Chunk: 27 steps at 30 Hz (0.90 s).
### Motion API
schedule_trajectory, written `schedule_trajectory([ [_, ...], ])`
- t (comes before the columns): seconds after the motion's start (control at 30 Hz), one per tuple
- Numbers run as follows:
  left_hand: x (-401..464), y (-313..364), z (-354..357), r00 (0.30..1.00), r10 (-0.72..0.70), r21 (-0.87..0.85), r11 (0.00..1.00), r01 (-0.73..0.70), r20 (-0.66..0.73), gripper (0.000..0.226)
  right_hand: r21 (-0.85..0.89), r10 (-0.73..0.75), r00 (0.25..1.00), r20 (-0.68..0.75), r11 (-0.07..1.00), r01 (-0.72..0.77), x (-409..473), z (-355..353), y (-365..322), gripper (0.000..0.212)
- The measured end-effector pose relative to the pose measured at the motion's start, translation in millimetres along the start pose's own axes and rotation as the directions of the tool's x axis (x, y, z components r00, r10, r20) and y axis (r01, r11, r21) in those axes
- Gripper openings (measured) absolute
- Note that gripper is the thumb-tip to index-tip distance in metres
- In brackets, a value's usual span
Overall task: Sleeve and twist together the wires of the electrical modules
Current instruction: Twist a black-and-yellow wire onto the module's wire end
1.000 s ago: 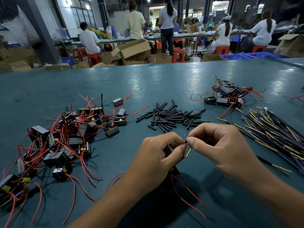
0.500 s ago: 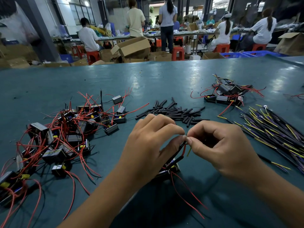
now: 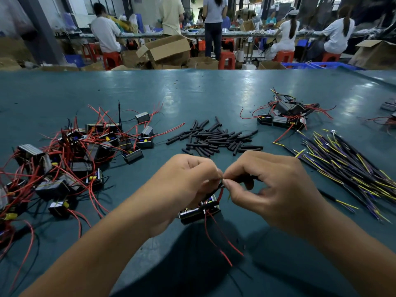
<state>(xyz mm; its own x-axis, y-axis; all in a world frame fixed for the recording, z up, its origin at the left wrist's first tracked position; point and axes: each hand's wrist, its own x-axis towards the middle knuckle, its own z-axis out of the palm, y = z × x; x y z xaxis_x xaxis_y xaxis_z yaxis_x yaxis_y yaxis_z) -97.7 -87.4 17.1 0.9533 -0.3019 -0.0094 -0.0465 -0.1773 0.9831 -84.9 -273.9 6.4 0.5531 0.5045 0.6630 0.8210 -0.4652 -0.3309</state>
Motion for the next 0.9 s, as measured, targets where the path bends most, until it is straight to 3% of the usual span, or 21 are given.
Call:
schedule_trajectory([
  [0.07, 0.9, -0.8, -0.8, 0.998, -0.066, -0.092, 0.993, 0.068, 0.02, 0.027, 0.012, -0.012, 1.0, 0.003, 1.0, 0.012, -0.1, 0.5, 0.8, 0.006],
  [0.13, 1.5, -5.3, -8.8, 0.988, 0.145, 0.123, 0.983, -0.137, -0.059, 0.02, 0.055, 0.011, 1.0, -0.001, 0.998, -0.011, 0.5, -0.7, 3.9, 0.007],
  [0.2, 2.3, -6.8, -20.6, 0.902, 0.431, 0.44, 0.812, -0.383, -0.01, 0.006, 0.076, 0.033, 0.999, -0.006, 0.997, -0.032, 1.0, -2.8, 7.1, 0.007],
  [0.27, 4.3, -8.8, -29.4, 0.82, 0.561, 0.592, 0.625, -0.509, 0.113, 0.015, 0.086, 0.043, 0.999, -0.003, 0.995, -0.043, 1.1, -3.9, 8.5, 0.007],
  [0.4, 8.1, -12.5, -31.9, 0.721, 0.672, 0.673, 0.457, -0.582, 0.168, 0.018, 0.112, 0.035, 0.999, 0.014, 0.993, -0.036, 0.6, -3.6, 7.5, 0.006],
  [0.53, 8.4, -12.9, -28.8, 0.688, 0.704, 0.686, 0.415, -0.598, 0.174, 0.017, 0.125, 0.033, 0.999, 0.022, 0.992, -0.035, 0.5, -3.4, 7.4, 0.006],
  [0.6, 6.8, -11.2, -26.4, 0.75, 0.642, 0.623, 0.524, -0.581, 0.16, 0.016, 0.117, 0.02, 1.0, 0.02, 0.993, -0.022, 0.6, -3.6, 7.3, 0.006],
  [0.63, 5.6, -11.2, -24.8, 0.817, 0.562, 0.543, 0.651, -0.531, 0.126, 0.015, 0.106, 0.007, 1.0, 0.018, 0.994, -0.009, 1.0, -3.4, 7.0, 0.006],
  [0.7, 3.2, -8.7, -20.3, 0.958, 0.286, 0.212, 0.934, -0.287, 0.036, 0.015, 0.086, -0.017, 1.0, 0.02, 0.996, 0.016, 1.1, -2.9, 6.1, 0.006],
  [0.73, 2.5, -7.8, -18.0, 0.993, 0.112, 0.031, 0.993, -0.114, 0.04, 0.015, 0.076, -0.029, 0.999, 0.024, 0.997, 0.027, 1.0, -2.6, 5.5, 0.006],
  [0.8, 1.5, -8.0, -13.2, 0.985, -0.112, -0.176, 0.975, 0.135, 0.133, 0.018, 0.073, -0.039, 0.999, 0.033, 0.997, 0.036, 0.8, -1.4, 4.2, 0.006],
  [0.9, 1.7, -8.5, -10.5, 0.963, -0.194, -0.25, 0.938, 0.238, 0.187, 0.028, 0.128, -0.005, 1.0, 0.024, 0.992, 0.002, 0.2, -0.3, 3.9, 0.007],
])
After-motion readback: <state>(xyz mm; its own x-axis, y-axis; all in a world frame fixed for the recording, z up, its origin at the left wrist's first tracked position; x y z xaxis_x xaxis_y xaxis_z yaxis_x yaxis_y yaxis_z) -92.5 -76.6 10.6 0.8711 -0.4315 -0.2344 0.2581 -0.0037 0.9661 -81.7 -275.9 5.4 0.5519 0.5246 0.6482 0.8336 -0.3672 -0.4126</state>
